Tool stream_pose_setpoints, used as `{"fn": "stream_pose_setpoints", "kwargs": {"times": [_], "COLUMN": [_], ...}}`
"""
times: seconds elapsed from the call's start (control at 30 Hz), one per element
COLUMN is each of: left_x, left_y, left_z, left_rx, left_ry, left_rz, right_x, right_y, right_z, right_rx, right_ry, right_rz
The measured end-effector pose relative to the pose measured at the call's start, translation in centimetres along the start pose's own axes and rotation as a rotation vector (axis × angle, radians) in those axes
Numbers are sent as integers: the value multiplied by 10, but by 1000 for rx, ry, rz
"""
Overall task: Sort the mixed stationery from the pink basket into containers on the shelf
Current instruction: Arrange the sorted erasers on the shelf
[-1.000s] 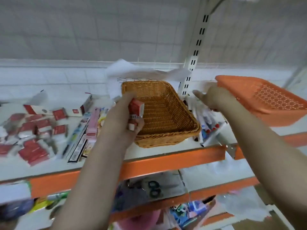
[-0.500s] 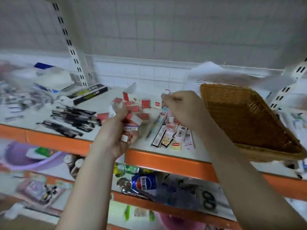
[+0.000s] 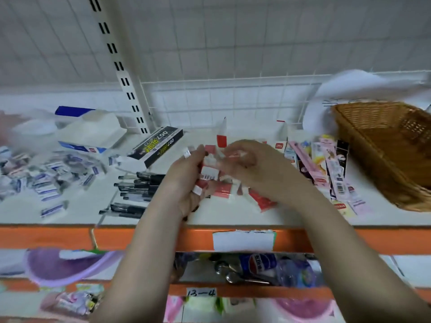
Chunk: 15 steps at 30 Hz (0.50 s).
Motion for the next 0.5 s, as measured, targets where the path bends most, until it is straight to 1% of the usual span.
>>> {"fn": "stream_pose_setpoints", "kwargs": {"times": [0.03, 0.07, 0.13, 0.17, 0.23, 0.3, 0.37, 0.43, 0.5], "left_x": [1, 3, 5, 5, 9, 12, 18, 27, 31], "left_y": [4, 7, 10, 13, 14, 18, 23, 25, 30], "left_z": [-1, -1, -1, -2, 0, 3, 4, 3, 0], "left_rx": [-4, -9, -6, 3, 34, 134, 229, 258, 275], "left_ry": [-16, -35, -26, 8, 92, 240, 356, 354, 345], "left_rz": [-24, -52, -78, -80, -93, -54, -24, -28, 10], "right_x": [13, 22, 29, 29, 27, 22, 17, 9, -2], "right_y": [-2, -2, 2, 4, 6, 6, 6, 8, 11], "right_z": [-1, -2, 0, 3, 8, 13, 18, 27, 36], "right_rx": [-30, -55, -72, -57, 31, 102, 115, 84, 57], "right_ry": [-8, -11, 49, 123, 310, 424, 480, 545, 521], "right_rz": [-38, -24, 60, 84, 83, 108, 189, 292, 363]}}
Point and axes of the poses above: each hand's wrist, its own y-axis towards the middle knuckle, its own x-axis out of the palm, z = x × y, the point moved 5 cm from there along y, towards the middle knuckle, and after that the axes turned 2 degrees about -x, right-handed, at the moved point
